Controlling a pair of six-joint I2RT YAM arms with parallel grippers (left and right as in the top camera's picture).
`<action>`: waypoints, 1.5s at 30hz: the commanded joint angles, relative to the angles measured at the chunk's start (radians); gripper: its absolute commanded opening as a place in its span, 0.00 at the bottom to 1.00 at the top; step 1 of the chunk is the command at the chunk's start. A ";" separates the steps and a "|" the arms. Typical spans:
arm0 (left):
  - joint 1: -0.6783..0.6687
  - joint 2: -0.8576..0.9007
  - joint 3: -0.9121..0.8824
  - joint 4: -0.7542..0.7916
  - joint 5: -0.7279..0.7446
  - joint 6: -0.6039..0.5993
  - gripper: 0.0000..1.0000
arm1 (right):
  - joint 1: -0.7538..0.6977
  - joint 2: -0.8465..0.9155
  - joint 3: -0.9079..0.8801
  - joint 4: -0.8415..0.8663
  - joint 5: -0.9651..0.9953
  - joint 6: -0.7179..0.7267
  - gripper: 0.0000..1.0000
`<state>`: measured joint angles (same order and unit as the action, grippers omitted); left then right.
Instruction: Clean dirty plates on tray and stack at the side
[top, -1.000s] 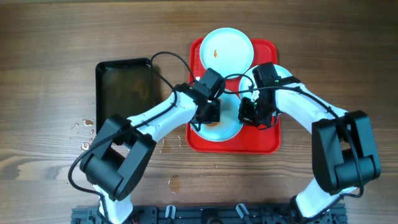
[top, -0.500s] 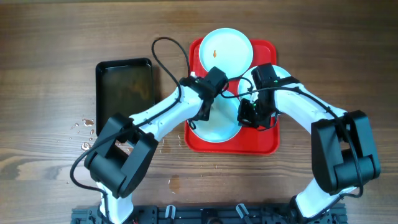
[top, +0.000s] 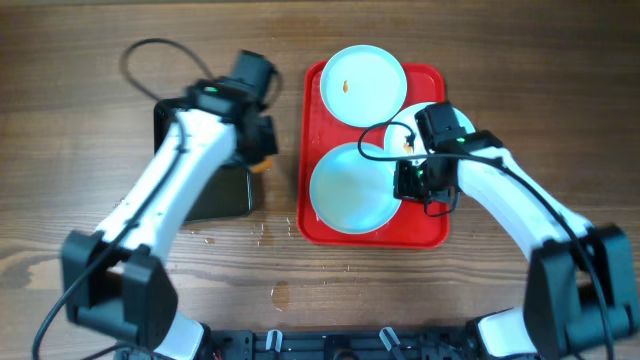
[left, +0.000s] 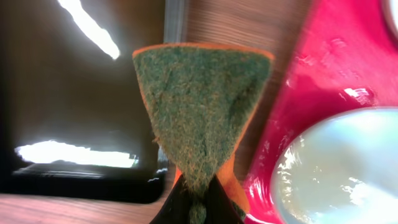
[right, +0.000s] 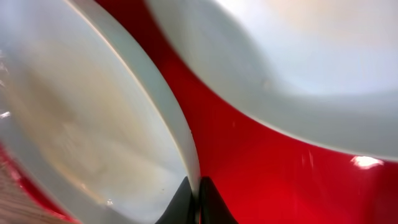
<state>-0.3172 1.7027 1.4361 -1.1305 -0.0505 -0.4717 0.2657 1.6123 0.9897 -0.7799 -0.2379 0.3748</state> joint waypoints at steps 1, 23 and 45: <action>0.142 -0.046 0.018 -0.056 -0.045 0.023 0.04 | 0.048 -0.141 0.006 0.002 0.133 -0.065 0.04; 0.335 -0.033 -0.232 0.092 -0.028 0.023 0.04 | 0.632 -0.322 0.006 0.020 1.296 -0.161 0.04; 0.335 -0.033 -0.232 0.095 -0.009 0.023 0.04 | 0.730 -0.322 0.006 0.024 1.383 -0.192 0.04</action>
<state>0.0143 1.6718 1.2076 -1.0386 -0.0761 -0.4606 0.9924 1.3064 0.9897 -0.7612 1.1049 0.1844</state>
